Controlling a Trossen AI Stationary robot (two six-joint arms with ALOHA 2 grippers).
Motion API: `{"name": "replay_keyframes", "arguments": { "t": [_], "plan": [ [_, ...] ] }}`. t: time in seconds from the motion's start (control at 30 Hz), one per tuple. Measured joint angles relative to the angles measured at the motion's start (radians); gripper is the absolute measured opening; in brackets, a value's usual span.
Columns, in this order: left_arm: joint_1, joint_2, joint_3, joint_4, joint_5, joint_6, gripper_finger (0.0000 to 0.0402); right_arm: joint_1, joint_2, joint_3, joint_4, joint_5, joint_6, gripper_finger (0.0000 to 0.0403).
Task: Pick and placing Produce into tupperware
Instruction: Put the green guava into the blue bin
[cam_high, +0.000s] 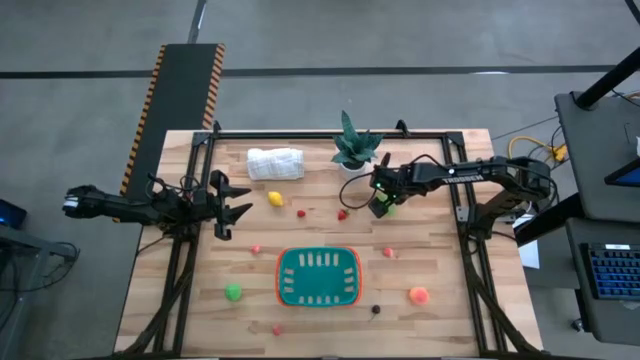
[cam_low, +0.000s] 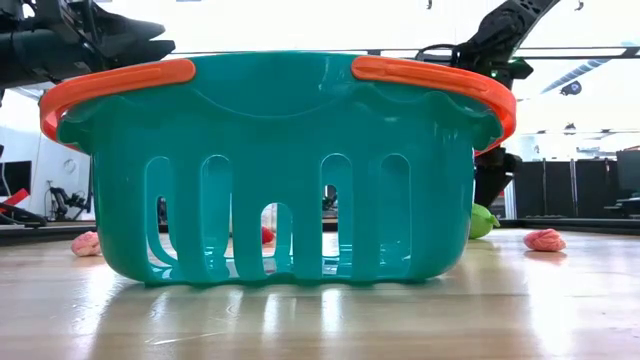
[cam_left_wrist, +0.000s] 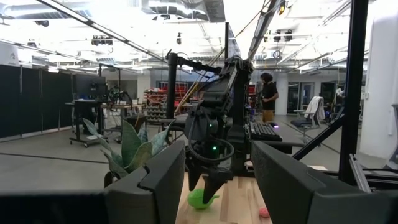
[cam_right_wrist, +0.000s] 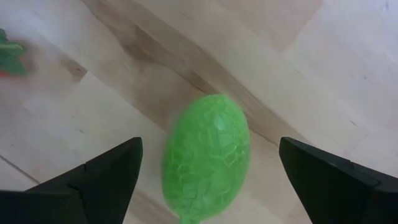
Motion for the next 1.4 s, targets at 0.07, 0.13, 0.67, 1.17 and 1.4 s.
{"name": "replay_keyframes", "arguments": {
  "t": [0.07,0.13,0.67,1.17,1.4],
  "plan": [
    [0.0,0.0,0.0,-0.001,0.0,0.0,0.0173,0.0,0.0,-0.009,0.018,0.0,0.0,0.037],
    [0.0,0.0,0.0,0.0,0.0,0.0,0.0173,0.0,0.0,-0.016,0.037,0.0,0.0,0.037],
    [0.0,0.001,-0.001,-0.002,0.0,0.0,0.0173,0.002,0.004,-0.056,0.079,-0.002,0.008,0.037],
    [0.0,0.004,-0.002,-0.003,0.0,0.001,0.0173,0.002,0.005,-0.064,0.083,0.0,0.008,0.0342],
    [0.0,0.005,-0.002,-0.002,0.0,0.0,0.0173,0.002,0.033,-0.068,0.083,0.0,0.015,0.0325]
  ]
}}
